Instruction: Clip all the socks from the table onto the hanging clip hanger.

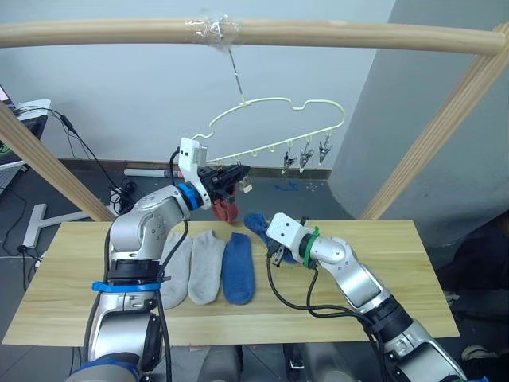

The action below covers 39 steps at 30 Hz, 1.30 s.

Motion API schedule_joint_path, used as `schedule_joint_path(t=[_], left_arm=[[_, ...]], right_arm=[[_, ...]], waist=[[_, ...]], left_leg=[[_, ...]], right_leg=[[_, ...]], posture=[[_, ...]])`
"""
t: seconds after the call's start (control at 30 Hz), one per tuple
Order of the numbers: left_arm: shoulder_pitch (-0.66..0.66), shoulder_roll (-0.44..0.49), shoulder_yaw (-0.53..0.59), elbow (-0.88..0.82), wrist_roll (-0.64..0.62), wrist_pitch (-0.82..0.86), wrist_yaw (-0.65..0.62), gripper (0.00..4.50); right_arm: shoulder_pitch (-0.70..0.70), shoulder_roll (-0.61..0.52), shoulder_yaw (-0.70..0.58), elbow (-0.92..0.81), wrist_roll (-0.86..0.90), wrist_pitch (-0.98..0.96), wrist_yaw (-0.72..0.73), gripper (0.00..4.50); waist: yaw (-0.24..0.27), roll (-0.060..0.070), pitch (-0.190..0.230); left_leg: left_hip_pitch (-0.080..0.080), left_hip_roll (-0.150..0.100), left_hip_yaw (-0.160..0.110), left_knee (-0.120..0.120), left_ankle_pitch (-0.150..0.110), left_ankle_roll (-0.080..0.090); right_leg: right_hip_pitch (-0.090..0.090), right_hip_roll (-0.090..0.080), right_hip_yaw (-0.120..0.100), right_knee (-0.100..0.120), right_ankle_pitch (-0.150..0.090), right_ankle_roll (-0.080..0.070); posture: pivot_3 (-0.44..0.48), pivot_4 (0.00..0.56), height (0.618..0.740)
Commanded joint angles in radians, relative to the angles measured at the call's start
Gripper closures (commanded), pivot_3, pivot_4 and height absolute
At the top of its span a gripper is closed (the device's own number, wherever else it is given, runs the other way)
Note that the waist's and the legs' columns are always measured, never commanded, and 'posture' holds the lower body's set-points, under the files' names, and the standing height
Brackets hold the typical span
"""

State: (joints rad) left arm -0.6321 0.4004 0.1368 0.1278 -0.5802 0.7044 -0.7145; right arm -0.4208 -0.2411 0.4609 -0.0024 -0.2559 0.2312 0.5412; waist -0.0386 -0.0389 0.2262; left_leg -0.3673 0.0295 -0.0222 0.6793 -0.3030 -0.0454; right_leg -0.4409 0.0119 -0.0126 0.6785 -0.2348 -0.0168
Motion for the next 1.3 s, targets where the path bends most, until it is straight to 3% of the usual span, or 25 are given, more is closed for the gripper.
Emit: schedule_joint_path(t=[0.03, 1.3], left_arm=[[-0.035, 0.006, 0.004, 0.012, -0.040, 0.064, -0.025, 4.43], [-0.008, 0.019, -0.002, -0.018, -0.043, 0.088, -0.044, 4.43]], right_arm=[[-0.014, -0.012, 0.002, -0.058, -0.003, -0.095, 0.007, 4.50], [-0.094, 0.099, -0.093, 0.043, 0.063, -0.134, -0.032, 4.50]], waist=[[-0.001, 0.000, 0.000], [-0.002, 0.000, 0.000]], left_leg=[[0.000, 0.000, 0.000, 0.000, 0.000, 0.000], [0.000, 0.000, 0.000, 0.000, 0.000, 0.000]], right_leg=[[0.000, 0.000, 0.000, 0.000, 0.000, 0.000], [0.000, -0.002, 0.001, 0.000, 0.000, 0.000]], posture=[[-0.071, 0.207, 0.701], [-0.068, 0.204, 0.701]])
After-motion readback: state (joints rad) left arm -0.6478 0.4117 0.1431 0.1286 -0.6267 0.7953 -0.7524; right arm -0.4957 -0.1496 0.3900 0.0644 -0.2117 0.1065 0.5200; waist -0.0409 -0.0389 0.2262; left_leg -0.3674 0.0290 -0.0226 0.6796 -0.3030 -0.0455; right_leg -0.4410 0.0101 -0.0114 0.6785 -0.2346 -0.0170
